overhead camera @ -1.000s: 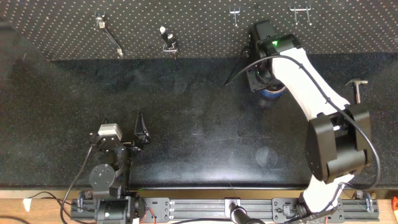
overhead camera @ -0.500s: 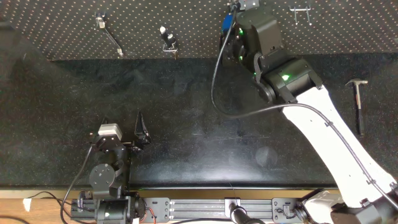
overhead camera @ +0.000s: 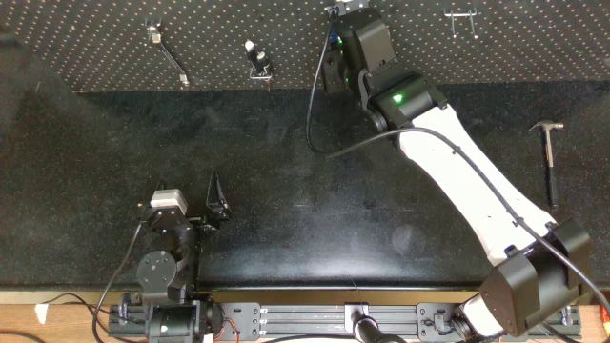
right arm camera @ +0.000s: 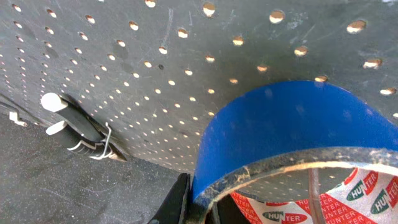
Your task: Place Tools Onto Pegboard
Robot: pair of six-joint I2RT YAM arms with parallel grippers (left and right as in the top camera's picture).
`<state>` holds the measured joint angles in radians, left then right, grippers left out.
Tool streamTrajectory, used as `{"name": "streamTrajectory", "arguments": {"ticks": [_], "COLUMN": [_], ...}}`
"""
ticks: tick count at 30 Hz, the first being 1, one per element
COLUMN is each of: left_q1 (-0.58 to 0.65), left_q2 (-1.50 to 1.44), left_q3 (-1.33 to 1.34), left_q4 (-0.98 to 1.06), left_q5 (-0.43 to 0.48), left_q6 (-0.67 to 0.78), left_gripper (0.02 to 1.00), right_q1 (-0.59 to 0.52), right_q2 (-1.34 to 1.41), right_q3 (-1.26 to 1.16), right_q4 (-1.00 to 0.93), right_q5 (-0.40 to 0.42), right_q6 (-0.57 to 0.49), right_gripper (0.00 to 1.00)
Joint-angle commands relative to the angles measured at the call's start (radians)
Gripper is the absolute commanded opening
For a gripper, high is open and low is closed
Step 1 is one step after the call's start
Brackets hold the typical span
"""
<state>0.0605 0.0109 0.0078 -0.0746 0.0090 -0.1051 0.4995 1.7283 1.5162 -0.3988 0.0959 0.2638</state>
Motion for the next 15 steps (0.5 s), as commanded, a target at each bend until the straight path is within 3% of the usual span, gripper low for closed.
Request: {"name": "streamTrajectory", "arguments": {"ticks": [1,3,7,15], "left_q1": [0.004,0.004,0.004,0.004], "left_q2": [-0.007,-0.008,-0.007,-0.008], "left_q3": [-0.002,-0.002,-0.002,-0.002], "left_q4": [-0.005,-0.005,-0.005,-0.005], "left_q5": [0.014,0.014,0.014,0.014], "left_q6": [0.009,0.009,0.009,0.009], "left_gripper": [0.996,0.993,0.996,0.996], "right_q1": [-0.006,-0.006,-0.005,-0.005], "right_q2": [0.042,0.049,0.049,-0.029], "right_q3": [0.008,0.008,0.008,0.008], "right_q4": [0.046,0.047,0.045,-0.087], "right_q5": [0.035,0.035,0.027,-0.003], "right_q6": [-0.027,-0.027,-0.027,-0.027], "right_gripper": [0.119,0.235,0.367,0.386]}}
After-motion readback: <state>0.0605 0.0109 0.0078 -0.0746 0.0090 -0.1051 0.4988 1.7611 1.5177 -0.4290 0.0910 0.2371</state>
